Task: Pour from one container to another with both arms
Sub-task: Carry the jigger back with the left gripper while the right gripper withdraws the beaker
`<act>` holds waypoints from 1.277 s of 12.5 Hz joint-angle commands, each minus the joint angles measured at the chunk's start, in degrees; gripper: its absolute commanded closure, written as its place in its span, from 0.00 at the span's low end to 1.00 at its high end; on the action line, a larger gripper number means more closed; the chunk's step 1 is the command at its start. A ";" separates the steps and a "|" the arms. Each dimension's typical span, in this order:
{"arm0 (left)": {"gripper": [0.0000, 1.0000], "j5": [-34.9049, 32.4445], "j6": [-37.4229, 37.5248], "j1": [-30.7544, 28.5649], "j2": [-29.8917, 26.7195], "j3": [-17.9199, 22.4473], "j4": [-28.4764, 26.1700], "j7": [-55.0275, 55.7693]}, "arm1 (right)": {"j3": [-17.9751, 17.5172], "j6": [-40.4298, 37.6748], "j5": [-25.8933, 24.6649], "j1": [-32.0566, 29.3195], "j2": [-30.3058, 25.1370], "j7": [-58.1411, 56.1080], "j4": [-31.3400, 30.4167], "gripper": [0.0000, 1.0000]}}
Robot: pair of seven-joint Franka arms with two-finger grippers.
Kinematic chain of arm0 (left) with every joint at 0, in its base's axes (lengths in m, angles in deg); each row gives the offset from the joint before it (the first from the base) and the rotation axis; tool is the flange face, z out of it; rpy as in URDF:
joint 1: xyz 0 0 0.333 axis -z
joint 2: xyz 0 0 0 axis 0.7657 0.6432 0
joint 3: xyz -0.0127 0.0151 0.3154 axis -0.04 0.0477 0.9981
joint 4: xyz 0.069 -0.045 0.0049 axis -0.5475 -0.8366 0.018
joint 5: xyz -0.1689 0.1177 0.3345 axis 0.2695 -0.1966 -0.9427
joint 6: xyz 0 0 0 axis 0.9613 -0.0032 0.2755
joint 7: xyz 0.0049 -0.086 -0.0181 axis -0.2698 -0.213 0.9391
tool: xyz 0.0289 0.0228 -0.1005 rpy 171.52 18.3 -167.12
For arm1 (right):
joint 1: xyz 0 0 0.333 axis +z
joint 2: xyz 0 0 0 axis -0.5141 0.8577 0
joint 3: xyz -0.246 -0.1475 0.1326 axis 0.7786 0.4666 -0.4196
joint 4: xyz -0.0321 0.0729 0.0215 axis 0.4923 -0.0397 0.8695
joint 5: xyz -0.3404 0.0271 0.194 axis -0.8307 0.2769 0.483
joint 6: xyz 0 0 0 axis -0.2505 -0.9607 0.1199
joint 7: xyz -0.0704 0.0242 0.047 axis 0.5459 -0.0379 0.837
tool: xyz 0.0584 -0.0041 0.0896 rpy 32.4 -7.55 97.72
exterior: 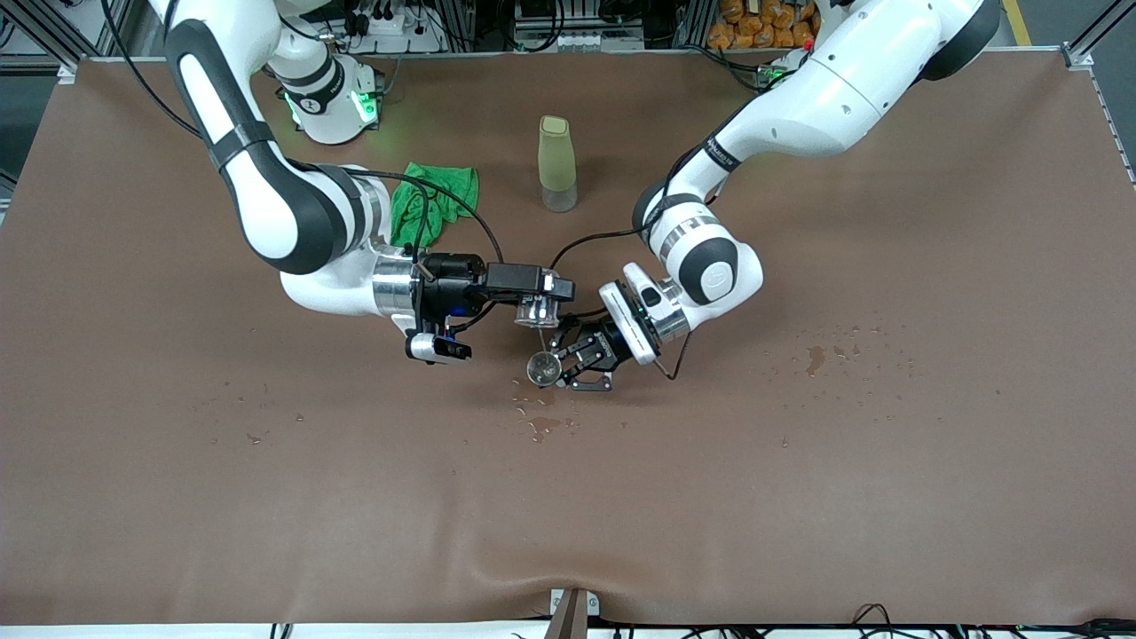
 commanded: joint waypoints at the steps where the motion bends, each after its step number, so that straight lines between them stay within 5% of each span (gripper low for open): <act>1: 1.00 1.90 0.74 0.07 0.49 -0.16 0.70 -2.20 | -0.88 0.20 1.08 -0.68 0.75 0.96 0.79 1.00; 11: 1.00 3.66 0.83 -0.19 0.58 -0.16 0.70 -3.52 | -0.88 0.28 3.89 -0.86 1.72 1.75 1.84 1.00; 16: 1.00 2.96 1.35 -5.01 0.49 -0.16 -0.17 -2.99 | -0.80 0.20 3.11 -0.86 1.63 -0.17 1.93 1.00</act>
